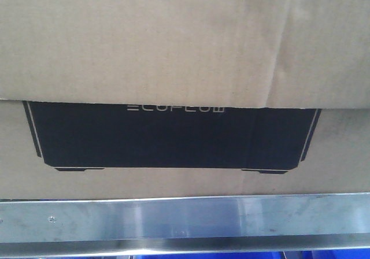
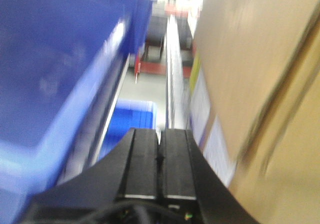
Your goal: Grab box from left shelf to table start
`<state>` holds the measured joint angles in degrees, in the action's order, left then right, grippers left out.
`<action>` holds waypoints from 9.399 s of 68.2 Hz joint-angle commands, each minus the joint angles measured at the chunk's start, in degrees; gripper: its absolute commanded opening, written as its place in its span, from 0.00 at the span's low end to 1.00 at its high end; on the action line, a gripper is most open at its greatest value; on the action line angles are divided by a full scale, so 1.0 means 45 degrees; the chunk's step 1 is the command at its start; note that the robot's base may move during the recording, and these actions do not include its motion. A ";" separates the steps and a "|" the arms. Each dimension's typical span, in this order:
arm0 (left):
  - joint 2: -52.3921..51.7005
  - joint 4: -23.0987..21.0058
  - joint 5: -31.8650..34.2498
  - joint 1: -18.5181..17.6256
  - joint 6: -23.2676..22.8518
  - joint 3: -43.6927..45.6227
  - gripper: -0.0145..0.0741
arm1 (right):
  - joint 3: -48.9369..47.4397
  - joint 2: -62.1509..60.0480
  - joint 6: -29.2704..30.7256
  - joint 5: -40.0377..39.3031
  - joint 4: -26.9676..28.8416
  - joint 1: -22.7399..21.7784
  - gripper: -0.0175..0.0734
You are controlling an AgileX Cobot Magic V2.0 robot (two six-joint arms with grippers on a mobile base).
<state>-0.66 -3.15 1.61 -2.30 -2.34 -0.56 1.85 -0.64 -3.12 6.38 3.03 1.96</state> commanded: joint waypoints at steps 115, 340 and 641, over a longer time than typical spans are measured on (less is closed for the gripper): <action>1.4518 0.0406 -1.4672 -0.2641 -0.1435 1.8575 0.58 | 0.0024 -0.0118 0.0028 -0.1288 0.0000 -0.0058 0.26; 1.5814 0.0944 -1.5135 -0.2641 -0.2158 1.8697 0.06 | -1.7136 1.5968 0.1283 1.1136 0.0650 -0.0058 0.26; 0.2877 0.0943 -1.2984 -0.2641 -0.2218 1.3360 0.06 | -1.2274 0.2347 0.1295 0.9378 0.2712 -0.0058 0.26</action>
<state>11.88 -0.65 -67.35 -13.90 -10.84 57.56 -51.82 8.82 2.44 57.86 20.25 1.98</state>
